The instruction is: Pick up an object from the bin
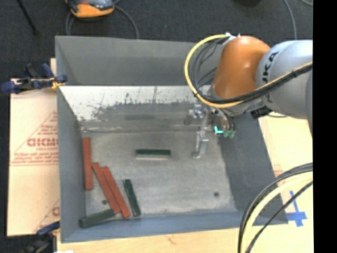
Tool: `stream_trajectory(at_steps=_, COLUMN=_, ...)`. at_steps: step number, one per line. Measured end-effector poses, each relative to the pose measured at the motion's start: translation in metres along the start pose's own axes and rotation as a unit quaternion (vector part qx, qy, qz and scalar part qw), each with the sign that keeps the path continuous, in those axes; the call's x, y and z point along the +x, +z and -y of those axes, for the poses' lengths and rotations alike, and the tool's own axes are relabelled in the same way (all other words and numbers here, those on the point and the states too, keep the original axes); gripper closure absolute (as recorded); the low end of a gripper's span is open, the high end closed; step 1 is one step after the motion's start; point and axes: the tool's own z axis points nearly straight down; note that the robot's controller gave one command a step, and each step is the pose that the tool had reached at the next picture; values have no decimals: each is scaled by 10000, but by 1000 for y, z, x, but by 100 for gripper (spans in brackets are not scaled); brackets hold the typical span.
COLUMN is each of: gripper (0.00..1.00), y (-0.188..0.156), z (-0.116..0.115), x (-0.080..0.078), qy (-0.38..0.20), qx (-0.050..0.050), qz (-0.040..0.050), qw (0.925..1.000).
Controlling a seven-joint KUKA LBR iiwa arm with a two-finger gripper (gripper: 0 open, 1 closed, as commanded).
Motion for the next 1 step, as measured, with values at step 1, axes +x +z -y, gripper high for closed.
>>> stream_trajectory(at_steps=1, gripper=0, y=-4, z=0, x=-2, qy=-3, qx=3, qz=39, qw=10000)
